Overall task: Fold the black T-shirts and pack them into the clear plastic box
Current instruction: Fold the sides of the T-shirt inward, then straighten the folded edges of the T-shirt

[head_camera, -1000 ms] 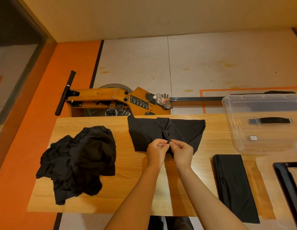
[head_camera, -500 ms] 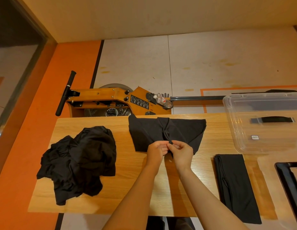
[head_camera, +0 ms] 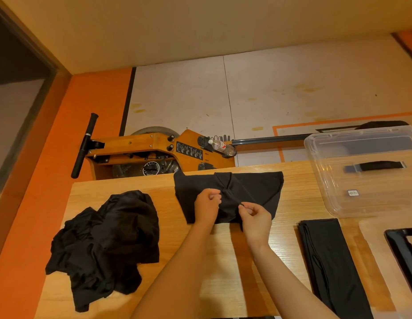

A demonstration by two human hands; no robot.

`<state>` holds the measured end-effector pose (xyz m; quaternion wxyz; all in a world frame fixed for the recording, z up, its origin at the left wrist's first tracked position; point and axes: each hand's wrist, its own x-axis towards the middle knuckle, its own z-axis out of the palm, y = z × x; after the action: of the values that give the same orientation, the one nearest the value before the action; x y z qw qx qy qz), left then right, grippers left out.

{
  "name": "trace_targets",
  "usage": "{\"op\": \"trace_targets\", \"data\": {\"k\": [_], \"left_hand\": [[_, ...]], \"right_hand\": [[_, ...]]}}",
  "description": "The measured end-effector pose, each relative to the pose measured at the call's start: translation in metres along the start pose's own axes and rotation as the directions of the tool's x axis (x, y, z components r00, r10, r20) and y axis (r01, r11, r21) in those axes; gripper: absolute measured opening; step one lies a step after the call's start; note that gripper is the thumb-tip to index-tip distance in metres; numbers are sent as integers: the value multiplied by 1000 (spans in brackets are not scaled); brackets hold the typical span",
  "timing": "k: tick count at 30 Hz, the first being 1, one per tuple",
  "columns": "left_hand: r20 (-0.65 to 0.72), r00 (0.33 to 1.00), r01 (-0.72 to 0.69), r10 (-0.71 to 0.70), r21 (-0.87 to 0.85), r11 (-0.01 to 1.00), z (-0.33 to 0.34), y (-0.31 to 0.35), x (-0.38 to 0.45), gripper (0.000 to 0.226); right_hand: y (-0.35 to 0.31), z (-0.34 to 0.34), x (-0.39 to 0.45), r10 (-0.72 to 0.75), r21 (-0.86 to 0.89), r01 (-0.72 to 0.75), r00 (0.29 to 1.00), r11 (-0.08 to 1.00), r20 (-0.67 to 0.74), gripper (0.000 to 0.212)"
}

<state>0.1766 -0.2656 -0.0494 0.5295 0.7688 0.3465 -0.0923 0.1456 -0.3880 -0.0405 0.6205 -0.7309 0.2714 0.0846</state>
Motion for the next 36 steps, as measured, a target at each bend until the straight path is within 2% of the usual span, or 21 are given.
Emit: {"op": "trace_targets", "data": {"k": [4,12,20,28,33,36], "left_hand": [[-47,998,-21,30,184,983,-7,23,28,23],[-20,998,60,-57,316,947,-7,51,77,19],[86,994,18,-63,444,896,8,59,92,30],[66,995,25,-75,562,827,21,55,94,28],[106,994,-28,-21,442,896,18,57,99,7],[132,991,-58,15,327,943,11,55,99,20]], "right_hand": [[-4,-3,0,3,30,-3,1000,1000,-3,10],[-10,-9,-1,20,49,-20,1000,999,6,10],[-6,-16,-10,4,37,-5,1000,999,23,11],[-6,-24,-10,11,36,-12,1000,999,21,12],[-10,-29,-4,11,70,-12,1000,997,14,14],[-12,-34,0,10,106,-9,1000,994,-13,14]]}}
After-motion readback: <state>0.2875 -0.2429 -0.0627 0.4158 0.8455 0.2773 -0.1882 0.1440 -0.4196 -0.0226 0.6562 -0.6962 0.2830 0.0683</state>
